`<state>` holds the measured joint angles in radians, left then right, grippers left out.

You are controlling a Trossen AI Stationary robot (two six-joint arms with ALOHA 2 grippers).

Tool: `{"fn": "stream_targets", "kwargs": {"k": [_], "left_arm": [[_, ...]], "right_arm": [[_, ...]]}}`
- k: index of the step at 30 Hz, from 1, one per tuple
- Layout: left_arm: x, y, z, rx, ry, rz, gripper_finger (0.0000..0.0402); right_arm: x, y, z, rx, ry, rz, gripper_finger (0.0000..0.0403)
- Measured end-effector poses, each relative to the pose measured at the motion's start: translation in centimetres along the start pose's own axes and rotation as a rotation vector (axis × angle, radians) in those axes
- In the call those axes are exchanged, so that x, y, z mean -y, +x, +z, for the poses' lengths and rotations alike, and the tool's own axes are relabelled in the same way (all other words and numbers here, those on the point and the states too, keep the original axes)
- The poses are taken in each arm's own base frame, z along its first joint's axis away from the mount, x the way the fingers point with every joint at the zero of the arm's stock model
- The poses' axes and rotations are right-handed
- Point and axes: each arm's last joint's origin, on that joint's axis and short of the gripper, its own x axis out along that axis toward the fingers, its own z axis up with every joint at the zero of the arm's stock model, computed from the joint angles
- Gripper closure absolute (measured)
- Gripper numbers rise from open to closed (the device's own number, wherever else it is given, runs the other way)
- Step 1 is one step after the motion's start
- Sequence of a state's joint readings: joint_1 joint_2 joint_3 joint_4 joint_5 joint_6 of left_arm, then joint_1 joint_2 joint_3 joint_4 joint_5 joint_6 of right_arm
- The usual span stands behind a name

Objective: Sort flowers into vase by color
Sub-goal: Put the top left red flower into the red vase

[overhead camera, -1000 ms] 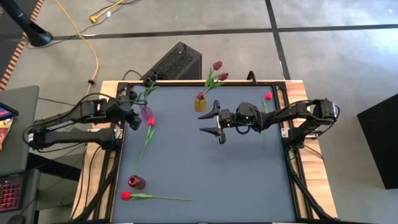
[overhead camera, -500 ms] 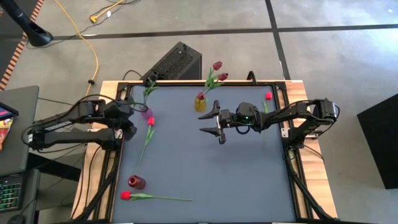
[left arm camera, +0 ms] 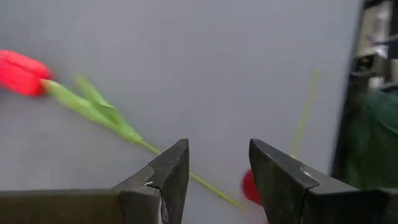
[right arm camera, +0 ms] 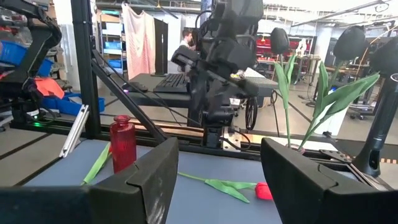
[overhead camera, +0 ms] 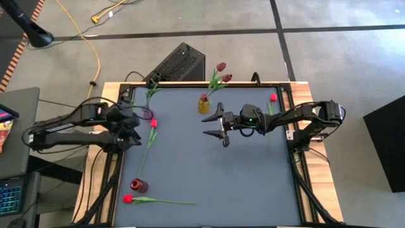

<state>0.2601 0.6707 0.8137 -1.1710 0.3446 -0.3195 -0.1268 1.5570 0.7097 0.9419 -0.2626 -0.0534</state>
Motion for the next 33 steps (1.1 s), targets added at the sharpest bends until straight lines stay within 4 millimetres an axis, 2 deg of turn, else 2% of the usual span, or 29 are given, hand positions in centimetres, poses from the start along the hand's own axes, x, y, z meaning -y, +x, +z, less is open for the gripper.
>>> {"fn": "stream_targets", "kwargs": {"k": [9, 17, 23, 27, 33], "left_arm": [[-0.4, 3.9, -1.4, -0.192, -0.079, -0.017, 0.0257], [-0.9, 6.5, -2.1, -0.280, -0.156, 0.009, 0.0267], [-1.0, 7.2, -2.3, -0.311, -0.120, 0.033, 0.0268], [-0.9, 7.4, -2.0, -0.240, -0.094, 0.090, 0.0268], [-0.9, 7.6, -1.7, -0.184, -0.154, 0.182, 0.0268]], "right_arm": [[0.0, 0.0, -0.1, -0.006, -0.006, 0.000, 0.0148], [0.0, 0.0, -0.1, -0.006, -0.006, 0.000, 0.0148], [0.0, 0.0, -0.1, -0.006, -0.006, 0.000, 0.0148], [0.0, 0.0, -0.1, -0.006, -0.006, 0.000, 0.0148], [0.0, 0.0, -0.1, -0.006, -0.006, 0.000, 0.0148]]}}
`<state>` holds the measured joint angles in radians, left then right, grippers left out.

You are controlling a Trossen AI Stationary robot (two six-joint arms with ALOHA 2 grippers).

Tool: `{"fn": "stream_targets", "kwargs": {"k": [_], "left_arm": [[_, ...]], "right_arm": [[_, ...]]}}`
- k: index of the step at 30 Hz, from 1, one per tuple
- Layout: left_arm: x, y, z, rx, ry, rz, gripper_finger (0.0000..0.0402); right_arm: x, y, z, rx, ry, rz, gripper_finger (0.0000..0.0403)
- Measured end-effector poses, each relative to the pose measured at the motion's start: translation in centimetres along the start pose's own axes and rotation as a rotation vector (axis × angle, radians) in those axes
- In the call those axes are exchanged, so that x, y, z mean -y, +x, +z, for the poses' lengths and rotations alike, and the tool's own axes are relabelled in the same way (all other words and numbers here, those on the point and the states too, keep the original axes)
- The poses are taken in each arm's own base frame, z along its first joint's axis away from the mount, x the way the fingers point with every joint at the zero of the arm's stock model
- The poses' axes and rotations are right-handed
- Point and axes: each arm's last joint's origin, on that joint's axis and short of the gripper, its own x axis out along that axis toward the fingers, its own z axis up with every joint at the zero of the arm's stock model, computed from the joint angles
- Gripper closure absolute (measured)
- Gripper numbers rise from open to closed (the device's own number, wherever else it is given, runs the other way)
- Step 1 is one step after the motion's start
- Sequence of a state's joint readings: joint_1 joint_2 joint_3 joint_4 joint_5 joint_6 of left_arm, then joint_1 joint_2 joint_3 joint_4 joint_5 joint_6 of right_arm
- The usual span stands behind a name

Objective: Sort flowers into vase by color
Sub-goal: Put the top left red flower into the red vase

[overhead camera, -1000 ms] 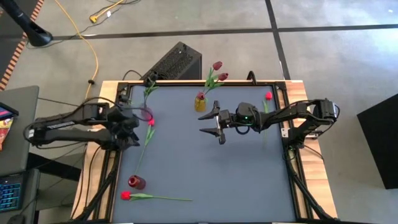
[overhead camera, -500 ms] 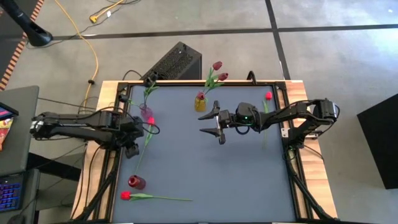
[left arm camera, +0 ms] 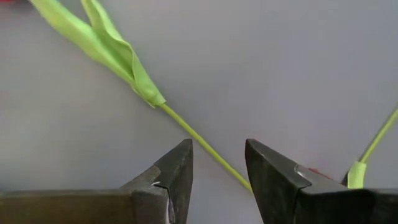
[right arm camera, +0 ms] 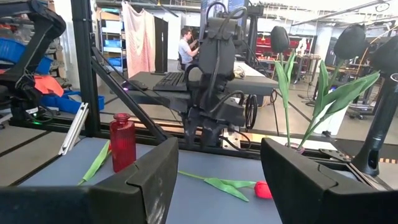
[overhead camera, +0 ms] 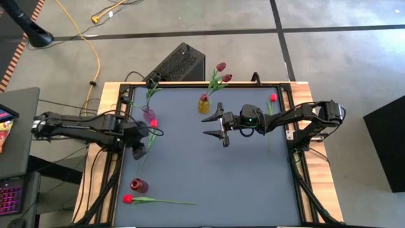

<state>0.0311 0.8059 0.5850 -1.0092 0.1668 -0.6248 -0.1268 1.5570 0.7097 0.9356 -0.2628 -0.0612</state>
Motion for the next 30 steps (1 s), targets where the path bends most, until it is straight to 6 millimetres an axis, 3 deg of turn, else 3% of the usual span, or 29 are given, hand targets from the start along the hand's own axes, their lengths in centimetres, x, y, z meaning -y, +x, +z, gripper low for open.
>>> {"fn": "stream_targets", "kwargs": {"k": [18, 30], "left_arm": [[0.8, 4.1, 1.0, -0.135, -0.118, 0.287, 0.0268], [1.0, 5.2, 1.6, -0.126, -0.173, 0.315, 0.0268]], "right_arm": [[0.0, 0.0, -0.1, -0.012, 0.001, 0.001, 0.0148], [0.0, 0.0, -0.2, -0.015, 0.002, 0.001, 0.0148]]}}
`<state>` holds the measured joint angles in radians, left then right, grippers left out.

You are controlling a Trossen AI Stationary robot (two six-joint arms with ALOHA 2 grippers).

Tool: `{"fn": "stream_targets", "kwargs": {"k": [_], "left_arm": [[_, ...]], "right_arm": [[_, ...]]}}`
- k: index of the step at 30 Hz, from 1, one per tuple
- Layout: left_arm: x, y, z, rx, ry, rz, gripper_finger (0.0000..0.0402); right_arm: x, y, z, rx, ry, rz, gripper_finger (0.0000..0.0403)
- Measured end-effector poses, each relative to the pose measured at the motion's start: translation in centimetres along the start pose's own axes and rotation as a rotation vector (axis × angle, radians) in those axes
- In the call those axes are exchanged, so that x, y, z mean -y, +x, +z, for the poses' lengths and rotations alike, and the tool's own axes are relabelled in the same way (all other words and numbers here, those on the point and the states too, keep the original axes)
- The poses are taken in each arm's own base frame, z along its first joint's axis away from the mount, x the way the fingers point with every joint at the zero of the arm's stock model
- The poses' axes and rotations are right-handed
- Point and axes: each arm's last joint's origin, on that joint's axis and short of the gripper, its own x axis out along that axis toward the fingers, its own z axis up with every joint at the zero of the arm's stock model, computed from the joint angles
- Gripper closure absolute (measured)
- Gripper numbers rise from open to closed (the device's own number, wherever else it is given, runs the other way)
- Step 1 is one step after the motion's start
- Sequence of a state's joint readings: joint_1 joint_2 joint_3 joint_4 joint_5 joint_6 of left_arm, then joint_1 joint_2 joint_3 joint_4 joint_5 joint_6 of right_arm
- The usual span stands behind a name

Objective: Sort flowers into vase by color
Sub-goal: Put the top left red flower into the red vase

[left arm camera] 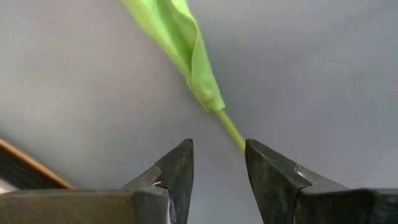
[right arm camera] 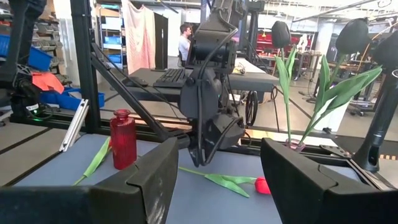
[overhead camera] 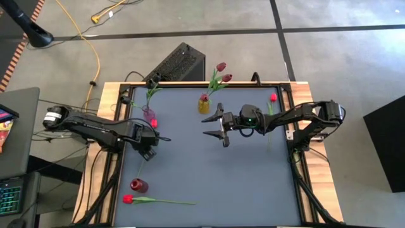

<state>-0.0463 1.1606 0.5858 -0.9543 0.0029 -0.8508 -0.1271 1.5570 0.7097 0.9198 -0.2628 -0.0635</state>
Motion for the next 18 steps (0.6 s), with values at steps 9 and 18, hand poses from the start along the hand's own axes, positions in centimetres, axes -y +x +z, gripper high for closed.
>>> {"fn": "stream_targets", "kwargs": {"k": [9, 18], "left_arm": [[-0.1, 1.7, -0.3, -0.018, -0.005, -0.078, 0.0268], [-0.4, 2.5, -0.6, -0.007, 0.007, -0.088, 0.0271]], "right_arm": [[0.0, 0.0, 0.0, -0.004, 0.003, 0.000, 0.0148], [0.0, 0.0, -0.1, -0.006, 0.003, 0.001, 0.0148]]}}
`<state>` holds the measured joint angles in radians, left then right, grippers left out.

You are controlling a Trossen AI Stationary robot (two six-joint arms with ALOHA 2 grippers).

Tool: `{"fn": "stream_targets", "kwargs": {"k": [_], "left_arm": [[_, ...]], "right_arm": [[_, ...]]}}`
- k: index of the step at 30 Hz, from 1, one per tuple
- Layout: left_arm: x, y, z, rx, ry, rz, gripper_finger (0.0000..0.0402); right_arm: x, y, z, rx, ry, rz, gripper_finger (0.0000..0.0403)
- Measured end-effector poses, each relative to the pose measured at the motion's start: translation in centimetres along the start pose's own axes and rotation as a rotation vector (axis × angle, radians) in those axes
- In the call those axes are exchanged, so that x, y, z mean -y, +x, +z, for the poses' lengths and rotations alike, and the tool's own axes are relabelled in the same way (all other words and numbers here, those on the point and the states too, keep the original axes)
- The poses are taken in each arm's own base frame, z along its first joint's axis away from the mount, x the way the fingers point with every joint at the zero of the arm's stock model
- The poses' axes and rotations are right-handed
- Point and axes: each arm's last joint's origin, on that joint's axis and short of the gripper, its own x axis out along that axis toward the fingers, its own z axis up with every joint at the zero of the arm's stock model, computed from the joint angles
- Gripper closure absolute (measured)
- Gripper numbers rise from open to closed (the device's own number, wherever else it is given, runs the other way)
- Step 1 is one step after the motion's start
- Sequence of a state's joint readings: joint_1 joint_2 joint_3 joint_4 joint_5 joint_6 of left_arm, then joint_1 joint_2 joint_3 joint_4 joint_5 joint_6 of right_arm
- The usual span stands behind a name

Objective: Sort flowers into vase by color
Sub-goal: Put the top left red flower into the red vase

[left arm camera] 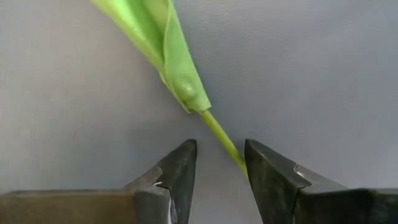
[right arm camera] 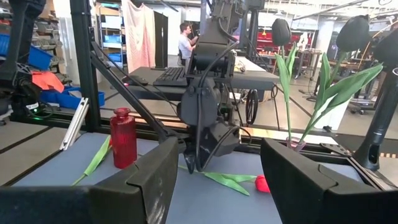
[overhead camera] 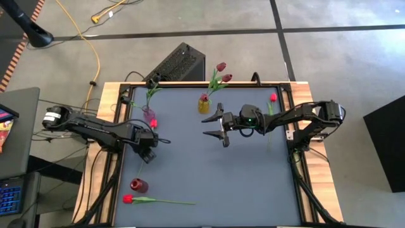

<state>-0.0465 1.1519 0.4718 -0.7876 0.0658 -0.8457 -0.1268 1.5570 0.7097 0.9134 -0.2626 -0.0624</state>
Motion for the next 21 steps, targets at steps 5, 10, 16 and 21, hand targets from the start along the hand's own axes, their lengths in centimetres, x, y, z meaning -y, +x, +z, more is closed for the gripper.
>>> {"fn": "stream_targets", "kwargs": {"k": [5, 10, 16, 21], "left_arm": [[0.2, 0.0, 0.1, 0.012, 0.050, -0.021, 0.0313], [0.4, 0.0, 0.3, 0.025, 0.094, -0.057, 0.0386], [1.2, -0.3, 1.1, 0.137, 0.156, -0.133, 0.0400], [1.9, -1.5, 1.6, 0.265, 0.248, -0.212, 0.0401]], "right_arm": [[0.2, 0.0, 0.0, 0.000, -0.001, -0.005, 0.0148], [0.3, -0.1, 0.0, -0.001, 0.001, -0.010, 0.0148], [0.2, -0.1, 0.0, -0.001, 0.001, -0.010, 0.0148], [0.2, -0.1, 0.0, -0.002, 0.001, -0.010, 0.0148]]}}
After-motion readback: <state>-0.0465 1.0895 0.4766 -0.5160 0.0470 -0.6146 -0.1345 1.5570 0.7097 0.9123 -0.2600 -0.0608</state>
